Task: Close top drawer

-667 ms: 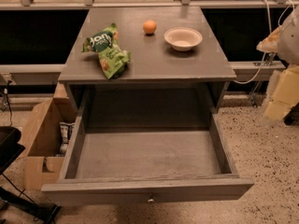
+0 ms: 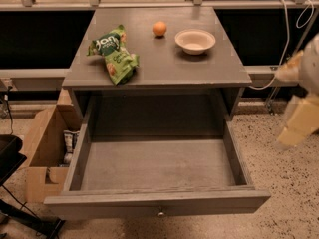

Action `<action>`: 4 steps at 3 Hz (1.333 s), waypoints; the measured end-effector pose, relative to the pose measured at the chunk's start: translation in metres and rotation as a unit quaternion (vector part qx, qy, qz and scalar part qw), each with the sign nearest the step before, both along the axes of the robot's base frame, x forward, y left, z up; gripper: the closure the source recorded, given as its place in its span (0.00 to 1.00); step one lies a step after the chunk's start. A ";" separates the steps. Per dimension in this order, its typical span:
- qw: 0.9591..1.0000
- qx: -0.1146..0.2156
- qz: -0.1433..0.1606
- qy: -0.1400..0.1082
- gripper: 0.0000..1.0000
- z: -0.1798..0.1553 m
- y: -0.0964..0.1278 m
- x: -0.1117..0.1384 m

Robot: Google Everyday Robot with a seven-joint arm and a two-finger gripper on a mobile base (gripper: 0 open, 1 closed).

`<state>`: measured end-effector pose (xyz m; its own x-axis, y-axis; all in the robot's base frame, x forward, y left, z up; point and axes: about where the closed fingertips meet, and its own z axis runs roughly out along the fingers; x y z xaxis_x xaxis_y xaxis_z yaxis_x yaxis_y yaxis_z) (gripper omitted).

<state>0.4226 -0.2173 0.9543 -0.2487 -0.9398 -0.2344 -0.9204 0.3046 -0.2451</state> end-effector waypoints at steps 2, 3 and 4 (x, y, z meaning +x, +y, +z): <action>0.997 0.016 -0.056 0.044 0.61 -0.110 -0.033 -0.075; 0.997 0.014 -0.064 0.051 0.84 -0.173 -0.040 -0.108; 0.997 0.021 -0.058 0.053 1.00 -0.241 -0.039 -0.135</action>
Offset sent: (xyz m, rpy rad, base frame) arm -0.1397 -0.0535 -0.2189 -0.0064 0.2253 -0.1798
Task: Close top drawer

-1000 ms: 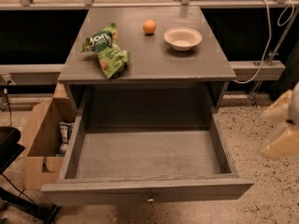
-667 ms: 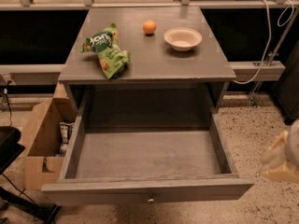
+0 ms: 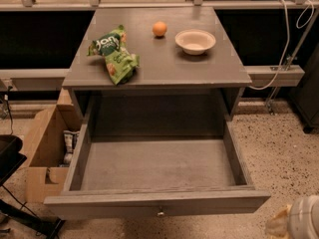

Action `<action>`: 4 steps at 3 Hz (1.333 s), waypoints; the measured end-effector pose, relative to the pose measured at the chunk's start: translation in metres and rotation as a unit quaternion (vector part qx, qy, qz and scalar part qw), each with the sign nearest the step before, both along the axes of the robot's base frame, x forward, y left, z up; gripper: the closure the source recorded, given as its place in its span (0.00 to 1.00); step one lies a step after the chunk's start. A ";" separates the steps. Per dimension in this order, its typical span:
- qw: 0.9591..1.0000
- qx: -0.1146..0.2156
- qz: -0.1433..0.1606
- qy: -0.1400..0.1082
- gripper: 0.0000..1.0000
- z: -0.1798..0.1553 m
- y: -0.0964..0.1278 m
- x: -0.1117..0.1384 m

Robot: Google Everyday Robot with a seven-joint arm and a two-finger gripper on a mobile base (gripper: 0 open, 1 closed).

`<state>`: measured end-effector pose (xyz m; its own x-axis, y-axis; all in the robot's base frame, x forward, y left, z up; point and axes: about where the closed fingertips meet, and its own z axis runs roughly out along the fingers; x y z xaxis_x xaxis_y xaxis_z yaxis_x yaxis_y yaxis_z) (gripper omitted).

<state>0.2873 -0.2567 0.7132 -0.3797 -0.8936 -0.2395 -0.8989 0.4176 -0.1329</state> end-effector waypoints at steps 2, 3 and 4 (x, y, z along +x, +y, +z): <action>1.000 0.000 -0.002 -0.019 1.00 -0.017 0.004 0.004; 1.000 0.023 0.018 -0.008 1.00 -0.046 0.032 0.004; 0.996 0.073 0.055 0.002 1.00 -0.101 0.083 0.015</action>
Offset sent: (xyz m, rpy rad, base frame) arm 0.0029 -0.0031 -0.0117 -0.0106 -0.0408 -0.0141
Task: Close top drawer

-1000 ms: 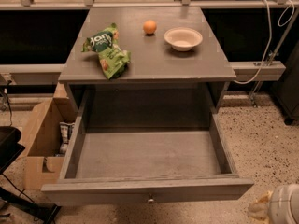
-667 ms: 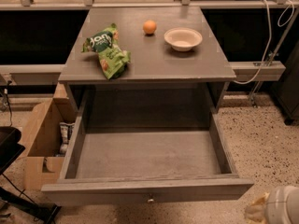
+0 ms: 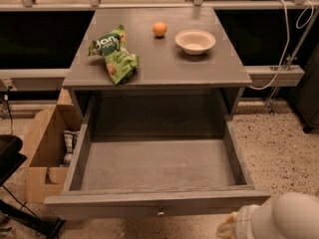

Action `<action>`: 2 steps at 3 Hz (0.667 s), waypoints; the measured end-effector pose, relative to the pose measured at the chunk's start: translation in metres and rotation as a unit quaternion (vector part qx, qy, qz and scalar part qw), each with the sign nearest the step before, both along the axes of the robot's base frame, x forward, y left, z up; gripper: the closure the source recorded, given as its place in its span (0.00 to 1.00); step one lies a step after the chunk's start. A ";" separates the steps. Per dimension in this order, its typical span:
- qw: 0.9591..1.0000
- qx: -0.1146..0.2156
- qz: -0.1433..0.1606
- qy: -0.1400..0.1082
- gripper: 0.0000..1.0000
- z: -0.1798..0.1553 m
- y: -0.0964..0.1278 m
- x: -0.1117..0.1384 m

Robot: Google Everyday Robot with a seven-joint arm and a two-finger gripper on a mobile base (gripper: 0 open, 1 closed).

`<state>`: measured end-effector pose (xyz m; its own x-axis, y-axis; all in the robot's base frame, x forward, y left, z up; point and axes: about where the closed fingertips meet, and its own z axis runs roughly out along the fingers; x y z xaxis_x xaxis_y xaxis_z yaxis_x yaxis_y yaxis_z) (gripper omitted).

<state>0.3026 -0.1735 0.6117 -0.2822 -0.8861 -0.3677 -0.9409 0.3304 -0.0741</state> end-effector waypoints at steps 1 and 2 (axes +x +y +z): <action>0.999 0.031 0.022 -0.001 1.00 -0.035 0.027 0.018; 0.998 0.045 0.031 -0.008 1.00 -0.061 0.047 0.047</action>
Offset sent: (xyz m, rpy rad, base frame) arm 0.0875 0.0736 -0.0949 0.1273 -0.0342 0.0855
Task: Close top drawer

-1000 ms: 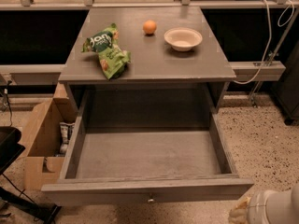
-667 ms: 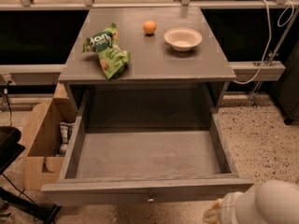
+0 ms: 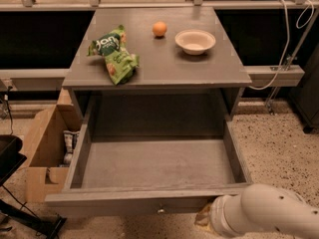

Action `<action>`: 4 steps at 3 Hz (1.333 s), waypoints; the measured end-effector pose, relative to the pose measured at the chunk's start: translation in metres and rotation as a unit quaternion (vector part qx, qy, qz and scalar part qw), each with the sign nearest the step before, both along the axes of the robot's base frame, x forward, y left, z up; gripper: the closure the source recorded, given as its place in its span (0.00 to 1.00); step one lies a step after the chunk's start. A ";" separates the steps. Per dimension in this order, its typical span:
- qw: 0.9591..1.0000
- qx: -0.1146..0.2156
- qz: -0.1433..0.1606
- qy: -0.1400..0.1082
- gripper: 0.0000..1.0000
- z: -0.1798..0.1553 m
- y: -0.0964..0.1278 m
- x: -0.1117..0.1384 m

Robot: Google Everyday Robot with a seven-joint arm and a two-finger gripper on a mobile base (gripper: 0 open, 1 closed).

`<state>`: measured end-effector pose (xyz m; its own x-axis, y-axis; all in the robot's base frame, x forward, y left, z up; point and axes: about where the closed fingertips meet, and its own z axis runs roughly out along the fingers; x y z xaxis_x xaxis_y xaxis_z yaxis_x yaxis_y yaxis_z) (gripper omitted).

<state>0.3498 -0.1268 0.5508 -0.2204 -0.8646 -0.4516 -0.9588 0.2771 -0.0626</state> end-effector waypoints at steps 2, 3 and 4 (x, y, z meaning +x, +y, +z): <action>0.999 -0.021 -0.003 -0.031 1.00 -0.002 0.000 0.067; 0.999 -0.033 -0.009 -0.041 1.00 0.004 -0.006 0.101; 0.998 -0.042 -0.017 -0.051 1.00 0.011 -0.010 0.137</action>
Offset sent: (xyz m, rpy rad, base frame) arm 0.1091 -0.0100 0.0051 -0.0792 -0.0989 -0.0206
